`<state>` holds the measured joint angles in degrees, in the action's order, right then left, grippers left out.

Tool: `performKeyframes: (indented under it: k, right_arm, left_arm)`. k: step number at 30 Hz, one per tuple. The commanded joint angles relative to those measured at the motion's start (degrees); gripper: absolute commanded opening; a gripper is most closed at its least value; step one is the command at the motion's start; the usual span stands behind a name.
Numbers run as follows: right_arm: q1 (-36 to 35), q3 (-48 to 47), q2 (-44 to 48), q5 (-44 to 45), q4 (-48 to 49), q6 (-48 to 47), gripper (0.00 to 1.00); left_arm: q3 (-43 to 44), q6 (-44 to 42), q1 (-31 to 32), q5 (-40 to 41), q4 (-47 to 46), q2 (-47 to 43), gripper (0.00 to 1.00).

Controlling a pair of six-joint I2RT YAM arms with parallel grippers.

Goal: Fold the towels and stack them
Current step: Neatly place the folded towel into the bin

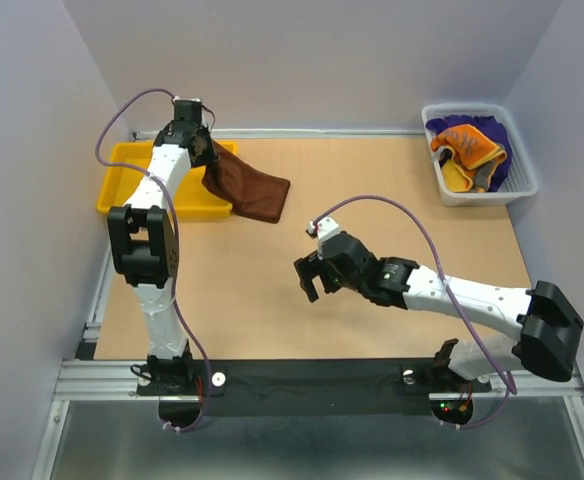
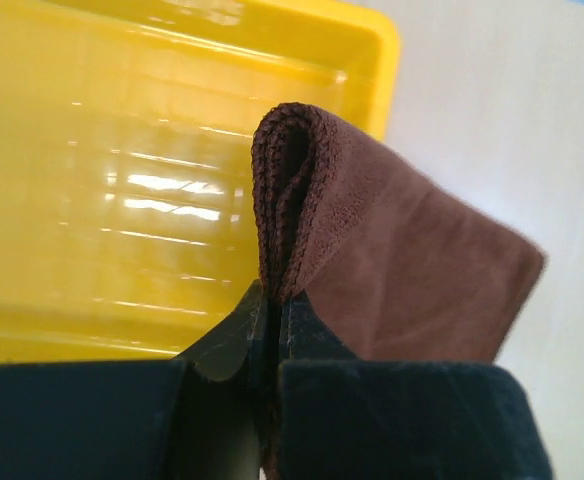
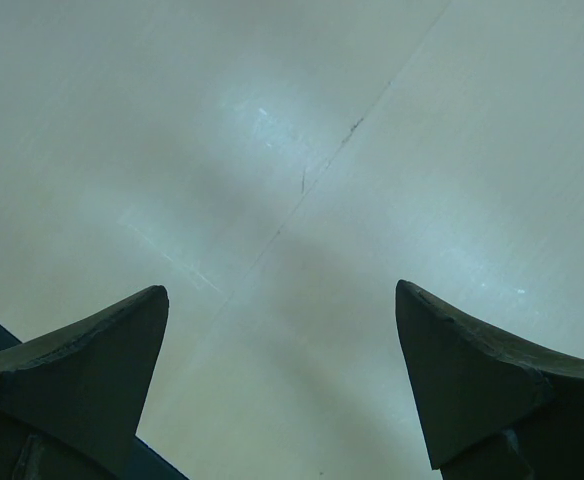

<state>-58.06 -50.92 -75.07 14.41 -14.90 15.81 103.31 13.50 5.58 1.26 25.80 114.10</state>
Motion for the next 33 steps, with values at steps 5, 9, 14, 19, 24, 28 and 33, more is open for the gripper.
performKeyframes:
  k: [5,9,14,19,24,28,33]
  right_arm:
    - [0.41,-3.84,-2.36,-3.34,-1.63,-0.78,1.00]
    - [0.41,-5.42,-4.29,-2.99,-2.68,-1.57,1.00]
    - [0.41,-7.96,-6.84,-3.07,-3.65,-2.10,1.00]
    - [0.41,-9.90,-9.04,-3.34,-4.70,-2.72,1.00]
    - [0.41,-12.01,-11.06,-2.90,-6.19,-3.24,1.00]
    - [0.41,-13.06,-11.94,-2.03,-7.16,-3.86,1.00]
    - [0.41,-14.30,-13.00,-1.14,-8.48,-4.39,1.00]
  left_arm:
    - [6.20,-12.78,-5.14,4.98,2.86,2.61,0.00]
    - [7.34,-15.68,-8.65,3.14,1.18,4.45,0.00]
    - [8.75,-19.20,-10.42,2.26,0.13,6.30,0.00]
    - [10.25,-19.74,-12.61,3.32,-0.49,8.59,0.00]
    - [10.60,-17.63,-14.11,2.70,-2.60,10.17,0.00]
    - [11.04,-16.40,-14.81,2.61,-3.74,11.23,0.00]
    - [10.69,-15.78,-15.08,3.14,-4.27,12.28,0.00]
